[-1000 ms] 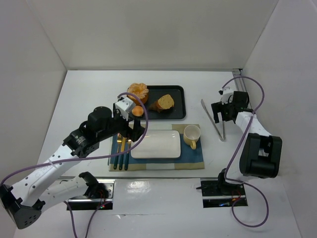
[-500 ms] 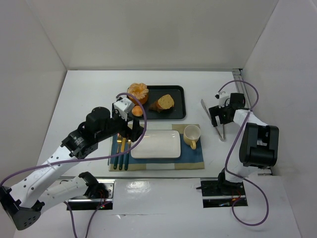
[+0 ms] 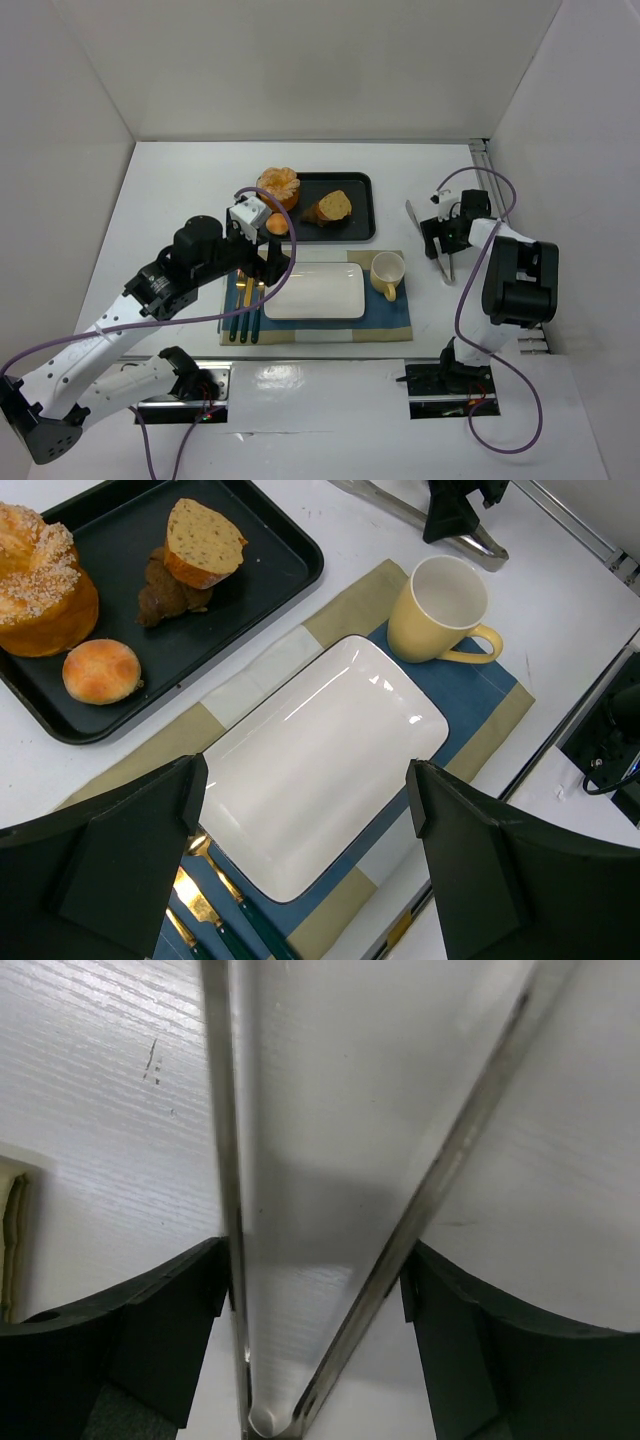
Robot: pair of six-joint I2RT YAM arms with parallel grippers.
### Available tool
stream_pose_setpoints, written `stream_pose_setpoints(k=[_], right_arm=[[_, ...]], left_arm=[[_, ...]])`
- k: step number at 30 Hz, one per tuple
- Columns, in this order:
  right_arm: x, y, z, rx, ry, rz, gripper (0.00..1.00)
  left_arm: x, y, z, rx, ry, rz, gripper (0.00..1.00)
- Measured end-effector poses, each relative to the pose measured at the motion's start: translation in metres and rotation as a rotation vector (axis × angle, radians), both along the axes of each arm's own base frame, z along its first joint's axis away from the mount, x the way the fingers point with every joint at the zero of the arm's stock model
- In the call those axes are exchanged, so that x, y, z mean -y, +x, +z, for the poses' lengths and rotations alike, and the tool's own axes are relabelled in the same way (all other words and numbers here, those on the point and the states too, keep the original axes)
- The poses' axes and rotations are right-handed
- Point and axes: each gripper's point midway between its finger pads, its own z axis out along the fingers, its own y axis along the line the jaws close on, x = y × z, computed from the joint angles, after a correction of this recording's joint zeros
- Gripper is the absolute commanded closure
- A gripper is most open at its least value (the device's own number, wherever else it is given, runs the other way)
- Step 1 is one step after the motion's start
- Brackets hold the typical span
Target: Place the bread
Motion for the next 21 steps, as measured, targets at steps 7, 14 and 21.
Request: stream_pose_setpoints(k=[7,14,21], right_arm=[[-0.001,0.001,-0.001,-0.005,0.005,0.001,0.66],[0.000,0.001,-0.001,-0.004,0.003,-0.004,1.00],[-0.010,-0.003,0.028,0.032,0.042,0.023,0.84]], left_arm=[[0.000,0.000,0.000,0.000,0.000,0.000,0.00],[0.000,0.000,0.000,0.000,0.000,0.000,0.00],[0.000,0.000,-0.002,-0.002,0.002,0.001,0.00]])
